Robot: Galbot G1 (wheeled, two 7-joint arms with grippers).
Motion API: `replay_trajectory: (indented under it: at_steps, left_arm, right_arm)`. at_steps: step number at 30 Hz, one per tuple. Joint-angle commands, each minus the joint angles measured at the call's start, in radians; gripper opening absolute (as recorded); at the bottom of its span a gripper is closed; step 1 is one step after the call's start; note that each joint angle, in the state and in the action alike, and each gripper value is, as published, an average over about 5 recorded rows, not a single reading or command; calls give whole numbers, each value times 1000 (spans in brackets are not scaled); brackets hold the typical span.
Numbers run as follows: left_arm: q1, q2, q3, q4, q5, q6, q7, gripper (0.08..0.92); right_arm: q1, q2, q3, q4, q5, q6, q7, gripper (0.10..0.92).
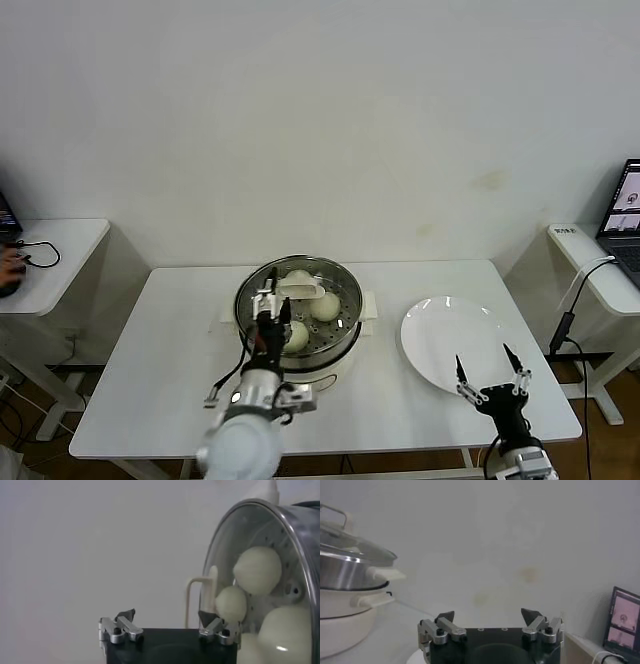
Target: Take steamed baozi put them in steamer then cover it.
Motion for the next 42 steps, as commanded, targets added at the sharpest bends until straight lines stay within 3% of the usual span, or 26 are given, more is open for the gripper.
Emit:
replay_trajectory:
  at_steps: [1,7,16,42]
  left_arm:
    - [327,111,-228,-249,-1155,-214,-334,822]
    - [452,144,-352,-260,-1493,-302,-394,823]
    - [592,186,-396,-163,-1596,-438,-387,823]
    - [654,180,-465,-54,-1610,-490,-332,823]
  right_arm:
    - [-31,-48,-11,-9,67,-4,-2,823]
    - [-72,-62,-52,10,92,-25,-4,823]
    - [-184,-90,-82,81,196,-78,-11,823]
    - [-230,-51,-35,109,192,-142,-22,823]
